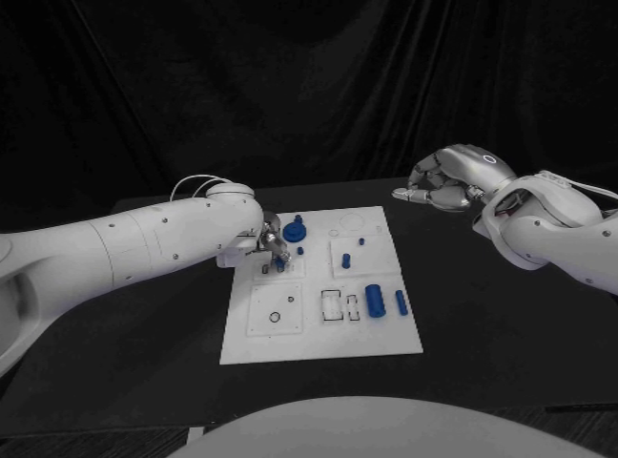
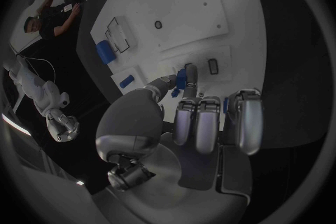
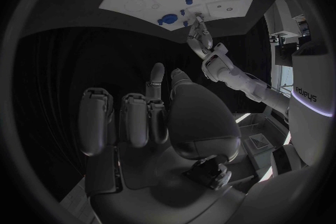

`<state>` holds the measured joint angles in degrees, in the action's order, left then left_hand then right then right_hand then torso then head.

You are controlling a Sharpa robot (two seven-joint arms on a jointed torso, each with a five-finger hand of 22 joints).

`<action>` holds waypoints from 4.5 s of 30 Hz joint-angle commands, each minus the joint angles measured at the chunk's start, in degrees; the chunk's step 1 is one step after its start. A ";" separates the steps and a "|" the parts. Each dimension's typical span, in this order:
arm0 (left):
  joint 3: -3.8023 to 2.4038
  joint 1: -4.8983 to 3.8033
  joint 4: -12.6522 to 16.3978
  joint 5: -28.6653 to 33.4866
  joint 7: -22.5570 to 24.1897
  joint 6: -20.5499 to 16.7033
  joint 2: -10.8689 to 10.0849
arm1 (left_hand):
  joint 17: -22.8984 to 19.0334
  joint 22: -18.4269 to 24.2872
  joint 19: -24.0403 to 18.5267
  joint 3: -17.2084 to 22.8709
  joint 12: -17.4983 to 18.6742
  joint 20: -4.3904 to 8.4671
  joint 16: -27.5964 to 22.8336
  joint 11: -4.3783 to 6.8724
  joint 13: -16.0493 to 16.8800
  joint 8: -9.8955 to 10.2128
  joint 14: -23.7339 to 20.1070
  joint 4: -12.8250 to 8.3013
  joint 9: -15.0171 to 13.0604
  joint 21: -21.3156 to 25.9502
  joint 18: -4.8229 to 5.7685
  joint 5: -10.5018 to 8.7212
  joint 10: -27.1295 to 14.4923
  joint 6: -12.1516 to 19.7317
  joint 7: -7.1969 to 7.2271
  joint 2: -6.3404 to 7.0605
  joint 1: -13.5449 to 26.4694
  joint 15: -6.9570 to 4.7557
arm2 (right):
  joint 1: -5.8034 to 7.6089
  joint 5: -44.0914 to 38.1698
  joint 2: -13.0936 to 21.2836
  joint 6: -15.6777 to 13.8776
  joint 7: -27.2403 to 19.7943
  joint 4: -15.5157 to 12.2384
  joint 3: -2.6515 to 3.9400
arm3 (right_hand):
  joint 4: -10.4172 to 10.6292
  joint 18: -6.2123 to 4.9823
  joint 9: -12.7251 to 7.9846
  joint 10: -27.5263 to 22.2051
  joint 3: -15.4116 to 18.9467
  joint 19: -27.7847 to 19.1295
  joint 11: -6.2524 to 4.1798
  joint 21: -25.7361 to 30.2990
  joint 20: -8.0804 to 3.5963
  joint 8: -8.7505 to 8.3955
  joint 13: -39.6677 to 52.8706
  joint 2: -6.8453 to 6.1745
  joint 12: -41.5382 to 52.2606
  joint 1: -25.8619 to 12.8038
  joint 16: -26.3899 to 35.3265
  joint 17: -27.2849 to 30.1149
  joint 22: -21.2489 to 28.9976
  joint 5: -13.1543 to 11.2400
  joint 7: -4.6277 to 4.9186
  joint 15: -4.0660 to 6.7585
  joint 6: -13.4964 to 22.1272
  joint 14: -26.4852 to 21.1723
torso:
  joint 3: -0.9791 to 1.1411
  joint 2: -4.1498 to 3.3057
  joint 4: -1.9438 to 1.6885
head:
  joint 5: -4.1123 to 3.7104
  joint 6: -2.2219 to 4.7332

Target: Assemble the parts on the task board

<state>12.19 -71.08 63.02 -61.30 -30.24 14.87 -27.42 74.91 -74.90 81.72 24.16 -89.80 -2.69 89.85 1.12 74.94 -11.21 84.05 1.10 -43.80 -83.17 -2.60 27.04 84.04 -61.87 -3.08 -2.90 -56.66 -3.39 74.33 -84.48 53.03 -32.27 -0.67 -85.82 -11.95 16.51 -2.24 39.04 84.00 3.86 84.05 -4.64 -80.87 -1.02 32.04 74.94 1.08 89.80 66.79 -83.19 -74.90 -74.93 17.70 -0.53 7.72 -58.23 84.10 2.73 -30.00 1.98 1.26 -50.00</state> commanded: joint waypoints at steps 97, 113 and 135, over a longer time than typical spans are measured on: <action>0.02 3.73 4.20 4.67 -1.44 -13.48 -3.72 | 15.09 -8.75 1.04 5.79 -0.20 0.87 0.15 1.02 15.06 -0.15 5.95 -1.55 -1.43 0.05 0.12 -0.81 5.96 -2.08 1.19 0.62 4.32 -1.37 | -1.64 0.04 -1.70 3.31 2.60 1.00 0.05 | -0.10 -0.35 1.35 6.00 -1.54 1.84 0.28 1.28 0.09 -1.48 15.06 0.78 0.20 2.64 1.24 -4.36 -11.55 3.68 0.10 -0.28 0.33 4.00 | 0.12 0.28 -0.02 | 2.64 0.00; 0.02 4.31 3.80 4.67 -1.46 -11.95 -3.37 | 15.09 -8.66 0.94 5.89 -0.20 0.88 0.15 1.03 15.06 -0.05 5.95 -1.44 -1.44 0.18 0.09 -0.89 5.96 -2.01 1.19 0.54 4.34 -1.38 | -1.76 0.05 -1.86 3.92 2.72 1.29 0.05 | -0.06 -0.34 1.41 6.00 -1.58 1.86 0.29 1.27 0.09 -1.54 15.06 0.82 0.20 2.68 1.30 -4.27 -11.55 3.85 0.11 -0.28 0.32 3.98 | 0.12 0.24 0.01 | 2.66 0.00; 0.02 4.90 3.08 4.67 -1.34 -10.89 -2.70 | 15.09 -8.38 0.62 5.97 -0.20 0.89 0.15 0.99 15.06 0.17 5.95 -1.37 -1.47 0.56 -0.01 -1.05 5.96 -1.79 1.12 0.62 4.38 -1.37 | -1.84 0.05 -2.00 4.41 3.06 1.43 0.05 | -0.04 -0.38 1.43 6.00 -1.60 1.80 0.29 1.43 0.08 -1.58 15.06 0.84 0.20 2.69 1.40 -4.14 -11.50 3.90 0.12 -0.28 0.32 3.96 | 0.12 0.28 -0.01 | 2.63 0.00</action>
<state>11.81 -67.04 65.99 -56.91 -31.76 1.55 -30.36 74.92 -74.90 82.72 29.59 -89.80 -1.65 89.85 1.90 74.91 -11.32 83.84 0.08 -45.34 -82.87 -2.60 26.18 84.07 -63.99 -2.19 -1.63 -52.38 -4.40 72.62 -84.31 51.03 -28.20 1.42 -84.39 -11.96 16.51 -2.24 40.42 84.00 2.58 84.05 -4.64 -79.81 -1.02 30.83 74.93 1.81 89.80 69.07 -82.08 -74.90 -74.92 21.26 -0.53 7.72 -58.23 84.10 2.86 -29.71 1.96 3.90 -50.00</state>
